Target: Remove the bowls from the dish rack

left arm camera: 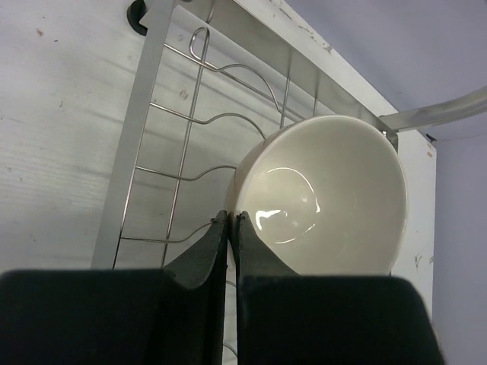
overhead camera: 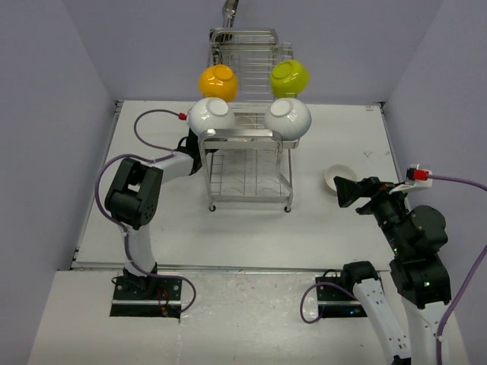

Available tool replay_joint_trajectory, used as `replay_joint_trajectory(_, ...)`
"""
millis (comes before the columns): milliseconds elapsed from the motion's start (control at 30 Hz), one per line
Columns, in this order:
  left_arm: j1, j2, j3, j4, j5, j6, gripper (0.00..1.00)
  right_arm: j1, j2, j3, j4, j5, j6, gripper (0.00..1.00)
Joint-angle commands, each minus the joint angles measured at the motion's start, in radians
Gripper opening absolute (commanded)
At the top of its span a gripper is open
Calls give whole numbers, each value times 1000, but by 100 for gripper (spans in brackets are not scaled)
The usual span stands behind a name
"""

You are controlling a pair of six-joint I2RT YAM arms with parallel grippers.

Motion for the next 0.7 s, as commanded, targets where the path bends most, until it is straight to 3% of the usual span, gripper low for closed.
replay_joint_trajectory(0, 20, -82, -15, 116, -13, -50, 0, 4, 10, 0, 34, 7, -10, 99)
replay_joint_trajectory(567, 77, -210, -110, 213, 18, -76, 0, 4, 9, -1, 37, 6, -7, 99)
replay_joint_trajectory(667, 84, -196, -83, 172, 36, -63, 0, 4, 9, -3, 39, 4, -7, 99)
